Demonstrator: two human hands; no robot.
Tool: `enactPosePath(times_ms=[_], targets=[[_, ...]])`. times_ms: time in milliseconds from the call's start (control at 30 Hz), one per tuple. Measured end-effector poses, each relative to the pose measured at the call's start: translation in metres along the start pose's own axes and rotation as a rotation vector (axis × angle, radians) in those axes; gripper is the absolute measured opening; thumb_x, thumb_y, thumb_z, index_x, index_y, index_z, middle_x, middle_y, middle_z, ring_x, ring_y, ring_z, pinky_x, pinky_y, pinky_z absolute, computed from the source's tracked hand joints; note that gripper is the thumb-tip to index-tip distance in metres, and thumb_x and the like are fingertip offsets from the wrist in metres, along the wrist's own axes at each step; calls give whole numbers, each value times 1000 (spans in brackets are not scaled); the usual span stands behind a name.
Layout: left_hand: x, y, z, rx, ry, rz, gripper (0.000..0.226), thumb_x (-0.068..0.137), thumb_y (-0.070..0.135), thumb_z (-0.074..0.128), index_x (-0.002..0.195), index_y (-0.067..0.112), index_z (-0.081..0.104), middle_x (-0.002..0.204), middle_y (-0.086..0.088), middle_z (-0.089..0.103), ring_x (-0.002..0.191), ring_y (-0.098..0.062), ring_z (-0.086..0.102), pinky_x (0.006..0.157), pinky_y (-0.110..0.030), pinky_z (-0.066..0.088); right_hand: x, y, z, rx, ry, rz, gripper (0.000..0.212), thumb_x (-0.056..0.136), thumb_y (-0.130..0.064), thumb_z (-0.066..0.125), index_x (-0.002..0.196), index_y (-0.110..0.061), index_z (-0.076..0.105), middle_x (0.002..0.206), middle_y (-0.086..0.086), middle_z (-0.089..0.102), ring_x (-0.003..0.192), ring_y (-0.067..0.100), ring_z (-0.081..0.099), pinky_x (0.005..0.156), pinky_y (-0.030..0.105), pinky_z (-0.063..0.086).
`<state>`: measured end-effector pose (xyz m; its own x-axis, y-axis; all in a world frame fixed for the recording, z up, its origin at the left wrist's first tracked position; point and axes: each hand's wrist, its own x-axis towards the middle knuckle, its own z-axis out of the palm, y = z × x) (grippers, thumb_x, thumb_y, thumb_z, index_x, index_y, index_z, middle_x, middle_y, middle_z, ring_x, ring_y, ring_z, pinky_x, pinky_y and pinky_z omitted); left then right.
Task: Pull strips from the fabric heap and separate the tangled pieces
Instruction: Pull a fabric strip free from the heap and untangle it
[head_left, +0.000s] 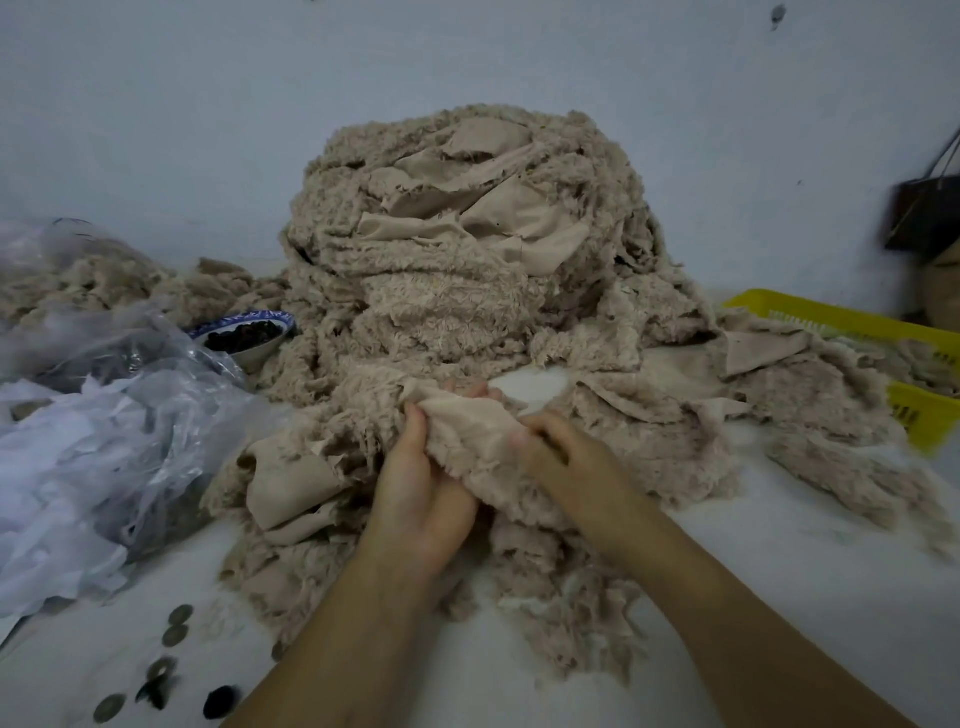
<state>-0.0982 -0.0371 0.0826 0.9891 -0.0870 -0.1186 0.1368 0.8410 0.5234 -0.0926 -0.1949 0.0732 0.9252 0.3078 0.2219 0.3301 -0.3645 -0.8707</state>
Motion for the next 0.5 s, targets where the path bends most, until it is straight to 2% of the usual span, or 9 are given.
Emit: enactPosePath(times_ms=[33,100,133,200,300,367,433,467,500], targets=[[0,1,0,-5,-3,13,64,105,51,29,137,2,54,129,-20,66,118,-31,65,105,-46,45,0,1,3,-66,-53,7,61,79,-86,42,94,-30,61,76,-14,59,62,1,52,56,15,37],[2,5,0,-66,-13,60,56,105,49,29,138,11,53,129,-17,66,120,-30,64,103,-48,45,1,6,5,-122,-119,42,44,94,-59,52,76,-19,50,62,-11,45,53,3,39,50,20,29],[4,7,-1,-101,-18,91,51,106,48,28,134,15,56,127,-17,68,118,-30,65,102,-49,46,2,8,3,-119,-139,61,39,98,-47,53,70,-22,44,59,-12,41,52,3,36,50,21,27],[4,12,-1,-99,-19,151,51,104,52,30,126,18,60,126,-16,69,116,-28,67,102,-50,47,4,8,-3,-119,-131,72,36,100,-40,53,66,-29,44,58,-13,41,52,3,34,48,19,26],[0,6,3,182,-20,168,68,88,67,41,124,13,64,124,-13,70,113,-23,69,99,-38,51,5,1,-9,-99,140,-16,28,100,-38,52,73,-31,52,63,-14,51,54,5,42,50,18,33],[-3,-7,7,478,-1,139,64,78,67,52,110,17,75,109,-6,76,95,-15,73,81,-26,57,4,-4,-11,-80,349,-127,20,101,-33,53,82,-34,57,73,-11,57,68,6,52,57,18,39],[-8,-17,10,701,-23,106,47,76,64,59,89,25,82,85,-1,73,72,-12,68,62,-23,54,3,-7,-12,-148,404,-207,12,101,-26,55,97,-31,66,88,-12,63,82,3,56,70,10,42],[-10,-21,11,777,-45,81,41,78,62,60,85,28,82,78,-1,70,68,-11,65,58,-22,50,2,-7,-13,-211,379,-223,16,101,-24,56,107,-24,71,95,-8,64,87,2,56,76,9,42],[-11,-23,10,825,-67,59,39,82,59,61,86,26,82,77,-1,70,68,-11,64,56,-21,48,3,-6,-12,-259,343,-227,21,101,-23,56,114,-18,71,100,-3,64,92,7,58,81,16,45]])
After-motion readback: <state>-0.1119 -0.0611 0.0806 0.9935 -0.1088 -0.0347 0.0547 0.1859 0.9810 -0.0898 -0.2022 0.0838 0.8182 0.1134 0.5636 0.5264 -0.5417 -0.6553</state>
